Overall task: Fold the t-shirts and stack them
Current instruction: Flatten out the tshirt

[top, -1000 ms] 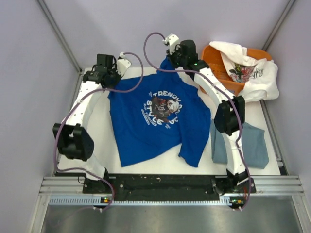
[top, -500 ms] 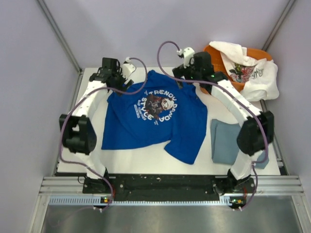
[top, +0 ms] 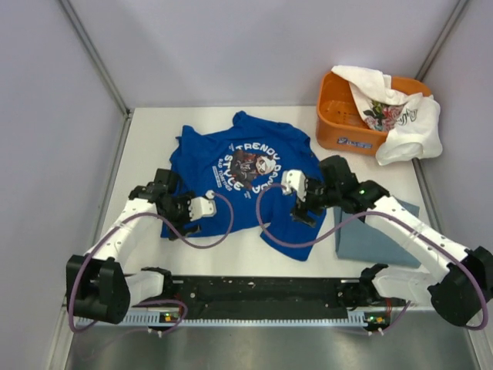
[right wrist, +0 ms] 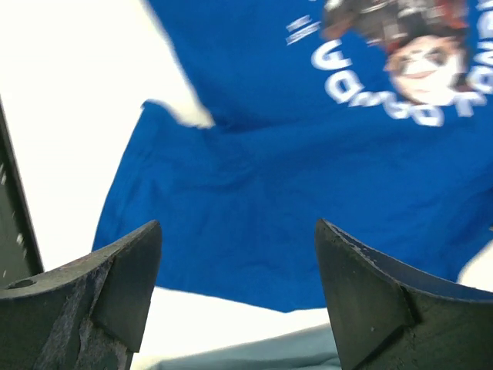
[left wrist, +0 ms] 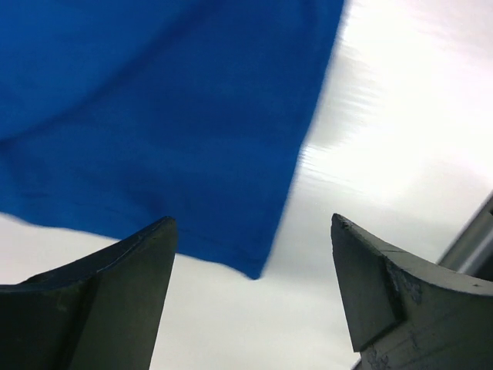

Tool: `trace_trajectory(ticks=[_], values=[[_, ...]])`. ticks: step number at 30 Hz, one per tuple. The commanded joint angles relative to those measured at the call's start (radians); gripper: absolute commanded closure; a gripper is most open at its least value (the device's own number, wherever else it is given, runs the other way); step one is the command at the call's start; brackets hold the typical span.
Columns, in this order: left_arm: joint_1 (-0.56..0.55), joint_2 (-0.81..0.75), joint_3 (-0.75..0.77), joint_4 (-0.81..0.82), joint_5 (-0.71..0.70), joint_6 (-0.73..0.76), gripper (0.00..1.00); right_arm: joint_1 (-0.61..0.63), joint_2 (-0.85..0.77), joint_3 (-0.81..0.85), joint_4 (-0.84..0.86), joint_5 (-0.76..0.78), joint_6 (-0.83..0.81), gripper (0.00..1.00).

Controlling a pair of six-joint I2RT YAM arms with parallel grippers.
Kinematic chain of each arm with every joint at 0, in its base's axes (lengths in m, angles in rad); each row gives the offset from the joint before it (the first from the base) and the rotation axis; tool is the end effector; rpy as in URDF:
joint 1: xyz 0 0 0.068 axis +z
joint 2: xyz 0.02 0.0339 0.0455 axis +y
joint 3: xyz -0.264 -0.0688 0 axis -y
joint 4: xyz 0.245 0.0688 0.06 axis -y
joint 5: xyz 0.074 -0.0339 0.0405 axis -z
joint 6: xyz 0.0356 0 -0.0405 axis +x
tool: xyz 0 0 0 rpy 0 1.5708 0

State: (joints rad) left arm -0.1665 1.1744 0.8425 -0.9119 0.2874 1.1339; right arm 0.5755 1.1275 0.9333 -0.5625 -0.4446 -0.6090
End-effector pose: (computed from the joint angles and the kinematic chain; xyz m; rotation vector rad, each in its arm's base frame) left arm 0.1995 -0.0438 0.2315 1.6967 2.1238 -0.1396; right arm 0.1896 0.1412 0.2907 -1.4552 1.7654 0.4982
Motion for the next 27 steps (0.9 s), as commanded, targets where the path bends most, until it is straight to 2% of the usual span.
trace_trajectory(ticks=[1,5,11,15,18,22,24,27], values=[[0.002,-0.044,-0.121,0.076,-0.004,0.067,0.15,0.096,0.032,-0.063,-0.106,-0.002,-0.186,0.21],[0.002,-0.021,-0.174,0.169,-0.028,0.053,0.14,0.126,0.064,-0.117,-0.109,0.003,-0.231,0.21],[0.002,0.043,-0.24,0.295,-0.07,0.055,0.14,0.168,0.175,-0.166,-0.062,0.118,-0.271,0.18],[0.002,0.08,-0.256,0.346,-0.085,0.035,0.21,0.182,0.262,-0.185,-0.037,0.161,-0.271,0.15],[0.002,0.096,-0.266,0.357,-0.064,0.033,0.44,0.184,0.294,-0.192,-0.013,0.181,-0.278,0.17],[0.002,0.094,-0.27,0.347,-0.045,0.021,0.7,0.192,0.298,-0.209,0.027,0.155,-0.27,0.27],[0.002,0.085,-0.272,0.35,-0.045,0.003,1.0,0.198,0.298,-0.215,0.032,0.15,-0.264,0.27],[0.002,0.068,-0.27,0.344,-0.053,-0.017,1.0,0.208,0.302,-0.225,0.039,0.139,-0.267,0.27]])
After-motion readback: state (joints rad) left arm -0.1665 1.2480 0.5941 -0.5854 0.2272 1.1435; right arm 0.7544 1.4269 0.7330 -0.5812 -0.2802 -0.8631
